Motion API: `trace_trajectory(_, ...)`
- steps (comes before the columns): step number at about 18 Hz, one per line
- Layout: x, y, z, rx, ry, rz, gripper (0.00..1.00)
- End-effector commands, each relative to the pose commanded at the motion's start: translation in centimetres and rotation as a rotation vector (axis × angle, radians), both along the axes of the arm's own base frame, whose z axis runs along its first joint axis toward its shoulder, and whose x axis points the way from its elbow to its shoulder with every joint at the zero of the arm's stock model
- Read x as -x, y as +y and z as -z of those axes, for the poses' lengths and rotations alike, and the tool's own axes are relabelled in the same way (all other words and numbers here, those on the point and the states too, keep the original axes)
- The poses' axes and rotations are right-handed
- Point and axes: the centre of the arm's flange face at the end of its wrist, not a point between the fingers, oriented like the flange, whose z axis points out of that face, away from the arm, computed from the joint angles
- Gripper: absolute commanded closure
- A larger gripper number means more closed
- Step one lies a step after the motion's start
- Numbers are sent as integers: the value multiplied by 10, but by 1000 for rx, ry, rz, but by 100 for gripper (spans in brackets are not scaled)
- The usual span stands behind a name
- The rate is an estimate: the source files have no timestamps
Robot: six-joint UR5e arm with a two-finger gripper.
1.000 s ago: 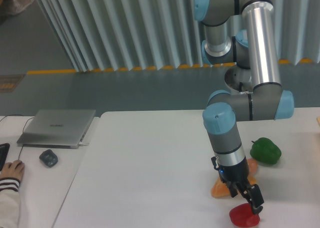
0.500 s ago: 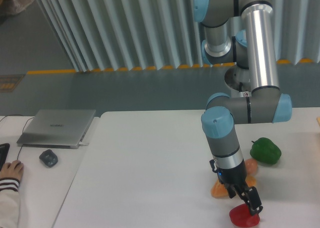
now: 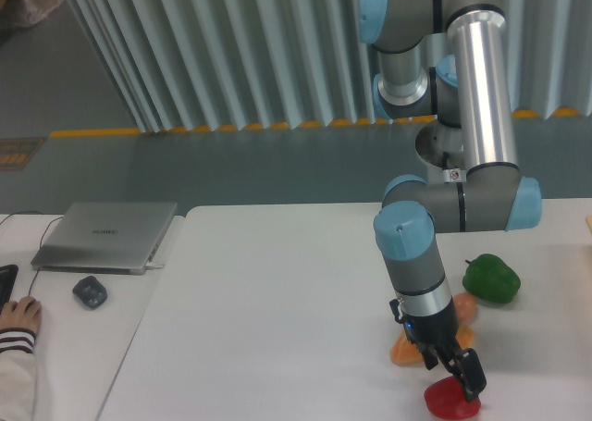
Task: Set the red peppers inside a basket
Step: 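Close the gripper around the red bell pepper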
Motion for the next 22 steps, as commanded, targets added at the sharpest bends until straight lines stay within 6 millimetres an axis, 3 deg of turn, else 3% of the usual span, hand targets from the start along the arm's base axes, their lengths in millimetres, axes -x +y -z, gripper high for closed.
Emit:
trace_trajectory(3,5,0,-5,-15,10,-4,0)
trace_trajectory(9,6,-2,13,7,-5,-8,0)
trace_trajectory(19,7,0,17,13,-7,-7,0)
trace_trajectory(22,7,-1,18,16,-7,-7,4)
